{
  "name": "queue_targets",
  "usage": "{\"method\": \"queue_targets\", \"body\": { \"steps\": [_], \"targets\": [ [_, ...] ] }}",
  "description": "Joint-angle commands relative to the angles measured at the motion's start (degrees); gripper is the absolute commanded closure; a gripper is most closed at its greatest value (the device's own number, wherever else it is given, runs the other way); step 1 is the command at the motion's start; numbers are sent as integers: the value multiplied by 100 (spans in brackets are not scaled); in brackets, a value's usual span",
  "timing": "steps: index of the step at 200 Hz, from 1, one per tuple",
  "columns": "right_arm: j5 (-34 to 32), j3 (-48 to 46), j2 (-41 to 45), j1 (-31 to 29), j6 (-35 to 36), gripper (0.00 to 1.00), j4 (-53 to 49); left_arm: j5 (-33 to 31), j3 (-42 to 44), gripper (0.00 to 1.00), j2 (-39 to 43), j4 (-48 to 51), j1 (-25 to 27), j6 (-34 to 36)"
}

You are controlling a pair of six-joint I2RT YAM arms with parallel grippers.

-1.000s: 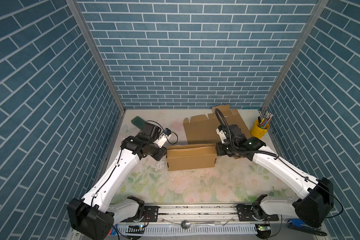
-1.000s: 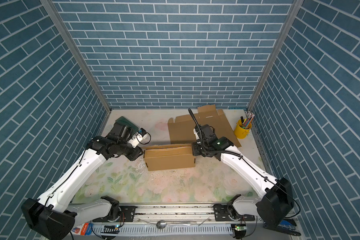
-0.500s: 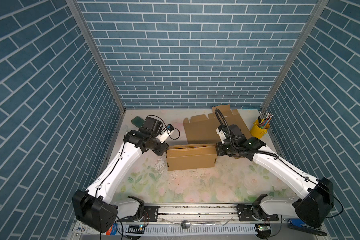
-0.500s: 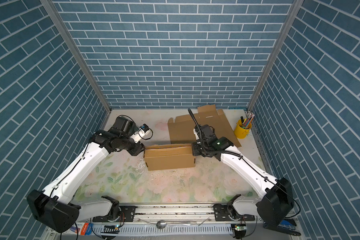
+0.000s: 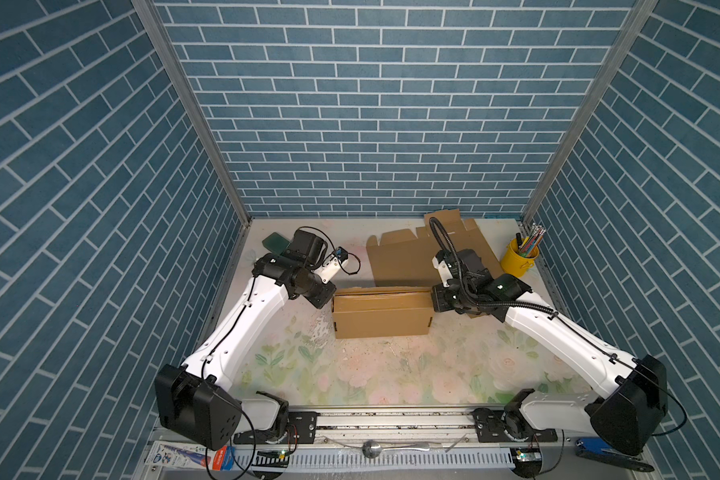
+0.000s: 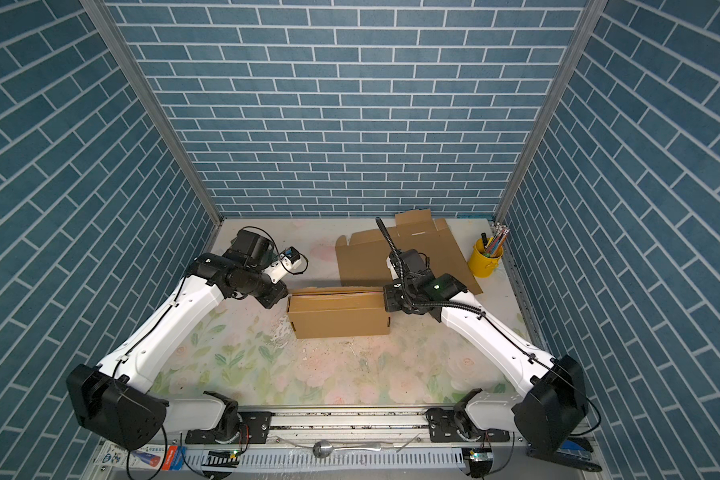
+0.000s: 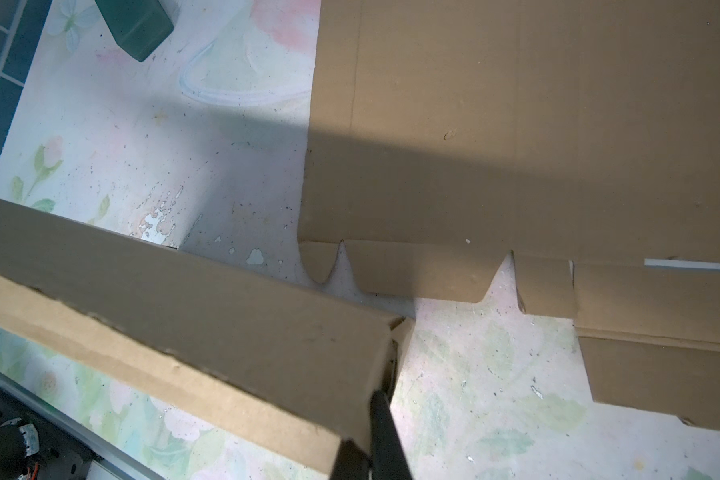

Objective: Fold the paper box

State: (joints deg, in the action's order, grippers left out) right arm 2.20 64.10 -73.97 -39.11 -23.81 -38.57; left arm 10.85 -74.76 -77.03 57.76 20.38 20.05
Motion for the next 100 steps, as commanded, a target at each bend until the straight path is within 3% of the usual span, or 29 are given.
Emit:
{"method": "queue_targets", "body": {
  "steps": [1, 59, 100],
  "targets": [
    [-44, -257, -3, -55, -229, 100, -555, 222, -192, 85, -142, 321, -38, -263],
    [-28, -327, 12, -72, -319, 100, -485, 327, -123, 83, -172, 432, -41, -475],
    [-44, -336, 39, -79, -334, 100, -489, 438, -195, 90, -223, 518, -55, -561]
  ]
}}
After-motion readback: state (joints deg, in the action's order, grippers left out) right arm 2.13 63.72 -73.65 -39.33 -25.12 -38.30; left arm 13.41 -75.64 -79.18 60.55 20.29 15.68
